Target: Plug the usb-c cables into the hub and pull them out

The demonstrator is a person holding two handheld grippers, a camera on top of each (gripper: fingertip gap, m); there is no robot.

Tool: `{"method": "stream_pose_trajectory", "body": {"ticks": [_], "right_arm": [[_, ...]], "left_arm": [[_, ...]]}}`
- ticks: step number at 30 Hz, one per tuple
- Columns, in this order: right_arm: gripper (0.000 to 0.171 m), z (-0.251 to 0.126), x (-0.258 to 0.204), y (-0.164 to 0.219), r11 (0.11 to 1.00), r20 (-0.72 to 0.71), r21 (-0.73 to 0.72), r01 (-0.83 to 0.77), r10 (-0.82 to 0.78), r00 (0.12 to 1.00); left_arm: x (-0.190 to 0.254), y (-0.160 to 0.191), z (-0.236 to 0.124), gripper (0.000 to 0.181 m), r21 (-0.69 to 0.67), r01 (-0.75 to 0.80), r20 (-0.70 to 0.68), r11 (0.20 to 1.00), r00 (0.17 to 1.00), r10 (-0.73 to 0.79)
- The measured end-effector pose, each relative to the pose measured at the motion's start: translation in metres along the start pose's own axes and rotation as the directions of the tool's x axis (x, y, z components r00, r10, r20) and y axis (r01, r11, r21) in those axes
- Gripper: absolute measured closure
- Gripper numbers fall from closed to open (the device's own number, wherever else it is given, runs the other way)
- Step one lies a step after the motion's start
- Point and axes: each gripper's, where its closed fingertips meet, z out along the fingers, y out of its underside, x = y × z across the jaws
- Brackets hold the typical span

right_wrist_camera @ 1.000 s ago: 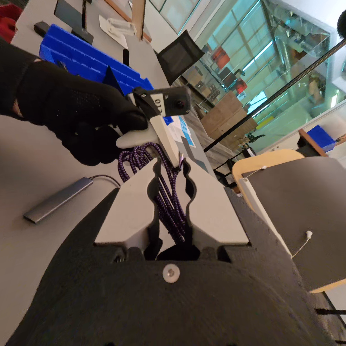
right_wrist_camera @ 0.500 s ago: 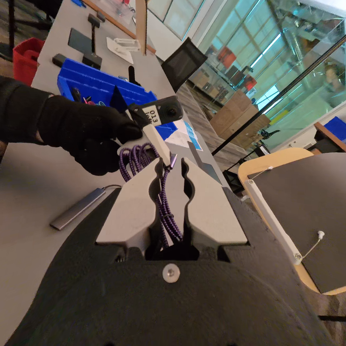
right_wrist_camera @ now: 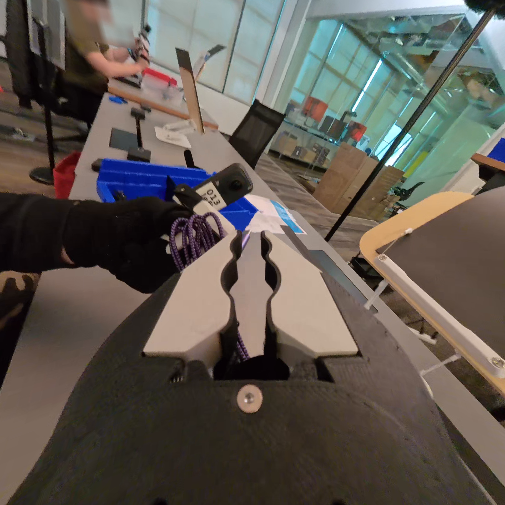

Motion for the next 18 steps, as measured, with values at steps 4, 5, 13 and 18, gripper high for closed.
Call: {"method": "stream_pose_trajectory", "body": {"ticks": [4,5,13,18], "right_arm": [[0.166,0.003,-0.001,0.011,0.997,-0.019,-0.053,0.06,-0.061,0.998],[0.165,0.003,-0.001,0.012,0.996,-0.021,-0.057,0.071,-0.073,0.997],[0.162,0.002,-0.004,0.017,0.993,-0.003,-0.062,0.103,-0.103,0.995],[0.162,0.003,-0.006,0.011,0.997,0.01,-0.036,0.064,-0.064,0.998]], "left_arm": [[0.0,-0.001,0.003,0.178,0.008,-0.006,0.004,1.0,1.0,0.006],[-0.001,0.0,0.003,0.178,0.009,-0.005,0.01,1.0,1.0,0.005],[-0.003,-0.009,0.004,0.178,0.051,-0.008,0.029,0.999,1.0,0.007],[-0.002,-0.008,0.004,0.178,0.044,-0.019,0.038,0.999,0.999,0.018]]}}
